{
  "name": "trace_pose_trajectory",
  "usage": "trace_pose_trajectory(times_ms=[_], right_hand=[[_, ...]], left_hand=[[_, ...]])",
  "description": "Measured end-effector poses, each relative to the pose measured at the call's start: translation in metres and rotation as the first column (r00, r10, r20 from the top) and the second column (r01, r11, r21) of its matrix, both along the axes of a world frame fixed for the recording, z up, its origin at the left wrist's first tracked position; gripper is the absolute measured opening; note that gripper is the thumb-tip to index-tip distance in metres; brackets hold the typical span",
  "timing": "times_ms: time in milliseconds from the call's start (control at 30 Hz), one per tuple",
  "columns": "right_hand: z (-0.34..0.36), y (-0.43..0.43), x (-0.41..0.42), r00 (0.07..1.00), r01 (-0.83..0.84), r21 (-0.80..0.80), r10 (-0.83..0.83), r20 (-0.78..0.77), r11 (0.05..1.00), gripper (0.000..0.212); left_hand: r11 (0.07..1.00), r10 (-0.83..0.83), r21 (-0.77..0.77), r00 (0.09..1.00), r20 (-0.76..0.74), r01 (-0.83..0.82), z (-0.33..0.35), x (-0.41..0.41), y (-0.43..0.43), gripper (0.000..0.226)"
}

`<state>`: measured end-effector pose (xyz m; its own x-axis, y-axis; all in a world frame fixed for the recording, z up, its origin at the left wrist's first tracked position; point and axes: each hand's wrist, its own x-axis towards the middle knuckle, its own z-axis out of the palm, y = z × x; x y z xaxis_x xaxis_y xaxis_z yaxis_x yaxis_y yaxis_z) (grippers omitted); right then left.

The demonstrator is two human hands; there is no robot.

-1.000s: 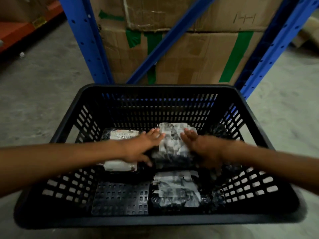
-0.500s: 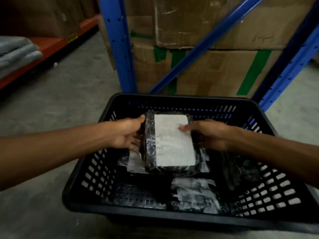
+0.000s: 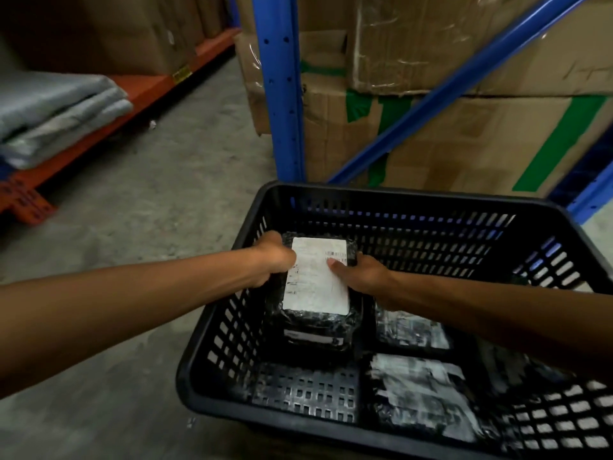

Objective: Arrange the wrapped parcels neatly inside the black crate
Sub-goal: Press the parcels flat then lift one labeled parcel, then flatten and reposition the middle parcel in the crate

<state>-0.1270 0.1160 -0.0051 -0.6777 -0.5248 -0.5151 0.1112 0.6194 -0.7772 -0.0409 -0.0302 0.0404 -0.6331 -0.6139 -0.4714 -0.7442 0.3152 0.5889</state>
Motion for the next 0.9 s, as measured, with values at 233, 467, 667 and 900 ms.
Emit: trace_pose_trajectory(times_ms=[233,467,667,900], right_hand=[[0.020,0.046,-0.034,0.858,-0.308,0.403,0.435,-0.274,0.862,0.060],[-0.003,0.145,-0.043,0.425,-0.338,0.839,0.864,-0.269,0.427,0.071],[-0.055,0.177,-0.026,0.277,-0.294,0.911,0.938,-0.207,0.287,0.066],[-0.078,0.156,-0.012,0.410,-0.198,0.914,0.877,-0.249,0.353,0.061]], left_hand=[[0.895,-0.235,-0.376,0.970,0.063,0.241,0.007,-0.018,0.022,0.056],[0.493,-0.815,-0.385,0.569,0.110,0.781,-0.020,-0.029,0.122,0.061],[0.314,-0.699,-0.287,0.425,0.575,0.905,-0.093,-0.045,0.160,0.081],[0.291,-0.655,-0.430,0.505,0.562,0.855,-0.134,-0.049,0.168,0.062]])
